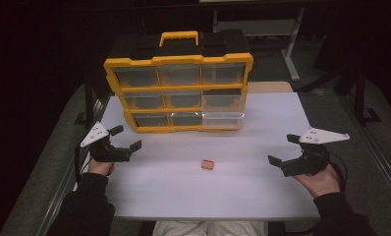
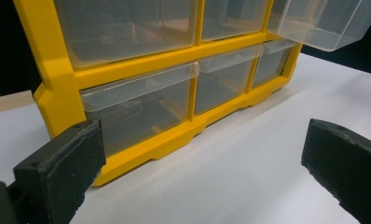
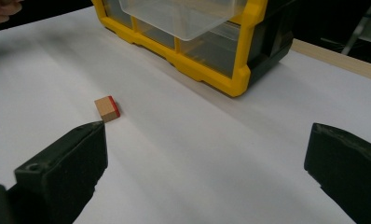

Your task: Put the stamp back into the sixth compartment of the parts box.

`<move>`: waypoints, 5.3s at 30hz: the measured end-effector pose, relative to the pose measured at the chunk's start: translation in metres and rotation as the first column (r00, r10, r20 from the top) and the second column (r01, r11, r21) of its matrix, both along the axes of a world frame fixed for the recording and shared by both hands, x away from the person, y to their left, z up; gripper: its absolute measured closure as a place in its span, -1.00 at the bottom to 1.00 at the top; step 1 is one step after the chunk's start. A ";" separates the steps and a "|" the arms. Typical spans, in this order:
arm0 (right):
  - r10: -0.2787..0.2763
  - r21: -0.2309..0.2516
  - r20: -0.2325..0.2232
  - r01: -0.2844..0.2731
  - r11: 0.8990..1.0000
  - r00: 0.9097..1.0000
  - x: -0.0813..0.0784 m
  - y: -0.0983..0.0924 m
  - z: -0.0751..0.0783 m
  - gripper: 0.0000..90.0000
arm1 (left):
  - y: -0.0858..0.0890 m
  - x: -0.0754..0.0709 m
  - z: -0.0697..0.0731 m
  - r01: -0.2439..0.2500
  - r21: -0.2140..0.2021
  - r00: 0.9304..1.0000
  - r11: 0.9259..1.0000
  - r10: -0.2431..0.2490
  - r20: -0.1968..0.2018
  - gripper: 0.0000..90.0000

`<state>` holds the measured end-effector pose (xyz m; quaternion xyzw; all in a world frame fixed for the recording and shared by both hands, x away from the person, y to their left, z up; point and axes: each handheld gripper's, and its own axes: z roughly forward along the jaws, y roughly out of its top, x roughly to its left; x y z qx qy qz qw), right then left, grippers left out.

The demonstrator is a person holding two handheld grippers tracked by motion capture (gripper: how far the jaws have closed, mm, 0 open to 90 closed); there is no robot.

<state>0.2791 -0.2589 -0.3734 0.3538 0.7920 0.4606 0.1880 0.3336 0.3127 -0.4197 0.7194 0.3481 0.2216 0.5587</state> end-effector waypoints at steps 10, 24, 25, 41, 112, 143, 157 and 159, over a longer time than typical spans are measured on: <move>0.046 -0.027 -0.034 -0.047 0.999 0.998 0.006 0.014 0.008 -1.00 | -0.002 -0.001 -0.001 0.001 0.008 1.000 1.000 -0.001 -0.002 -1.00; 0.116 -0.073 -0.082 -0.123 0.990 0.990 0.014 0.036 0.013 -1.00 | -0.002 -0.001 -0.001 -0.003 0.007 1.000 1.000 0.003 -0.003 -1.00; 0.122 -0.077 -0.085 -0.128 0.989 0.989 0.015 0.038 0.013 -1.00 | -0.002 -0.001 -0.001 -0.002 0.010 1.000 1.000 0.002 -0.003 -1.00; 0.197 -0.096 -0.144 -0.212 0.973 0.970 0.021 0.064 0.012 -1.00 | -0.003 -0.001 -0.001 -0.002 0.015 1.000 1.000 0.002 0.000 -1.00; 0.351 -0.220 -0.311 -0.426 0.878 0.883 0.039 0.155 -0.032 -1.00 | -0.003 -0.001 -0.001 0.007 0.014 1.000 1.000 -0.007 0.013 -1.00; 0.358 -0.264 -0.372 -0.468 0.844 0.856 0.059 0.190 -0.068 -0.96 | -0.005 -0.001 -0.001 0.011 0.018 1.000 1.000 -0.012 0.021 -1.00; 0.369 -0.266 -0.329 -0.460 0.847 0.869 0.068 0.190 -0.071 -0.26 | -0.006 -0.001 -0.002 0.011 0.021 1.000 1.000 -0.012 0.022 -1.00; 0.365 -0.269 -0.334 -0.459 0.847 0.869 0.068 0.191 -0.071 -0.21 | -0.006 -0.001 -0.001 0.012 0.021 1.000 1.000 -0.013 0.023 -1.00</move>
